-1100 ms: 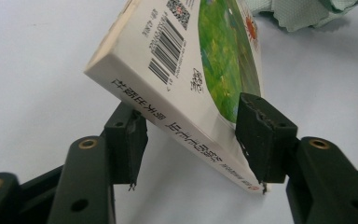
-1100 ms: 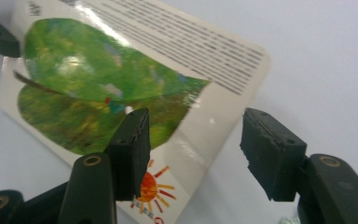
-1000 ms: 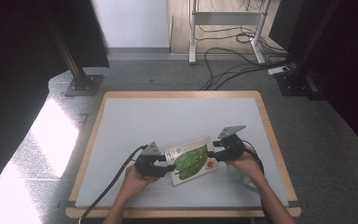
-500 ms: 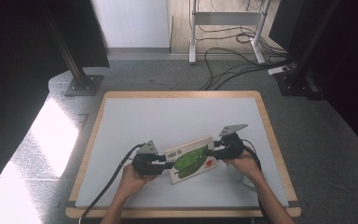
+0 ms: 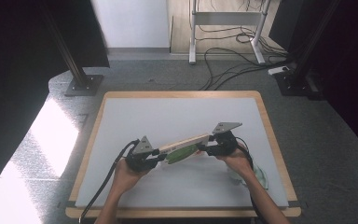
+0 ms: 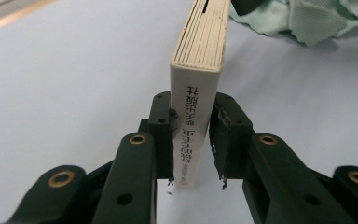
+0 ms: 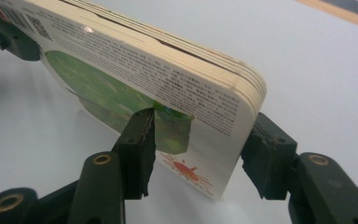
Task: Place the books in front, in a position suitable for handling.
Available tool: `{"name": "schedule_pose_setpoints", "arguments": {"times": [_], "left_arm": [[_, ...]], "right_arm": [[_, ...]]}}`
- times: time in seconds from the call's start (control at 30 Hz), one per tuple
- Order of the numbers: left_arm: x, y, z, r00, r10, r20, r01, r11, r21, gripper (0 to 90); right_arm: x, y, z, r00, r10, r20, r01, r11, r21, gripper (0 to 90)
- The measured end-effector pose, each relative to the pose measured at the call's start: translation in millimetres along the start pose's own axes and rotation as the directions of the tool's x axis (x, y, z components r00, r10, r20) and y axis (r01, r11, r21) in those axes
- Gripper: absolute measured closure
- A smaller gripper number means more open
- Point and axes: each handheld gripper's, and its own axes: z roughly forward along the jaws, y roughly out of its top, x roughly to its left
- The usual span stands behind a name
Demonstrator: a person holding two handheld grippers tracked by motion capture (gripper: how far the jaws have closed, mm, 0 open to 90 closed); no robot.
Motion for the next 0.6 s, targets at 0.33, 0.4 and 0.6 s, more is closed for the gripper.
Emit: {"name": "schedule_pose_setpoints", "arguments": {"times": [0.33, 0.4, 0.6], "left_arm": [[2.8, -6.3, 3.2, 0.9995, -0.018, -0.025, 0.018, 0.9996, 0.023, 67.2], [1.2, -6.3, 2.4, 0.9996, -0.021, -0.02, 0.021, 0.9996, 0.021, 66.4], [-2.7, -7.4, -2.3, 0.997, -0.075, 0.019, 0.075, 0.9971, -0.014, 62.9]], "right_arm": [[2.5, -0.7, 3.1, 0.9999, 0.007, -0.013, -0.007, 1.0, 0.001, 49.5], [3.3, -0.9, 1.3, 0.9998, 0.009, -0.017, -0.009, 1.0, -0.001, 48.6], [5.8, -3.0, -7.0, 0.9997, 0.01, -0.021, -0.011, 0.9999, -0.003, 45.7]]}}
